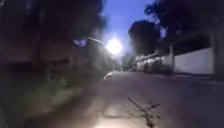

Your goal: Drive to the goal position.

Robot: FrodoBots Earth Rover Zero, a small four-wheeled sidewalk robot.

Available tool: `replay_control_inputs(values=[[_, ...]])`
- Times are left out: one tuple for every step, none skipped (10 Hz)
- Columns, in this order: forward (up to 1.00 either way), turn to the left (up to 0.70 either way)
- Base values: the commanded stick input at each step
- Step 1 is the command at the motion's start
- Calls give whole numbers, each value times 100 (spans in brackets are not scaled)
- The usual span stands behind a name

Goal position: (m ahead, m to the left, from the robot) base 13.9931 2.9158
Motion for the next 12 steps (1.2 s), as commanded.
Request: replay_control_inputs(values=[[70,-22],[70,-18],[70,-13],[70,-9],[70,-5],[70,0],[70,0],[70,0],[70,0],[70,0],[70,0],[70,0]])
